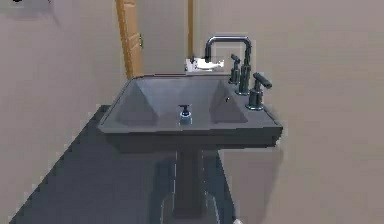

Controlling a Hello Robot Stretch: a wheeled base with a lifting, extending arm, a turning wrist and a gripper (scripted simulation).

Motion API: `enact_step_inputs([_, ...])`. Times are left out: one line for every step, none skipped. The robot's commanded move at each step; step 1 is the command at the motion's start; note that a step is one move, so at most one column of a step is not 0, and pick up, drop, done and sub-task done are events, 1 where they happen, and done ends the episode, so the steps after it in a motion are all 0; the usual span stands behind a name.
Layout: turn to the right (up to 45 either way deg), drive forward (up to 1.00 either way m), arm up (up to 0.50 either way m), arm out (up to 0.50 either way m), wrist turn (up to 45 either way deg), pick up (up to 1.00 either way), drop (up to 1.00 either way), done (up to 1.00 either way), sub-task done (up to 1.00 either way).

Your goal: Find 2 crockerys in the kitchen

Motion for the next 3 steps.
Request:
enact_step_inputs([-42.0, 0.00, 0.00, 0.00, 0.0, 0.00, 0.00, 0.00, 0.00])
enact_step_inputs([-3.0, 0.00, 0.00, 0.00, 0.0, 0.00, 0.00, 0.00, 0.00])
enact_step_inputs([0.0, 0.85, 0.00, 0.00, 0.0, 0.00, 0.00, 0.00, 0.00])
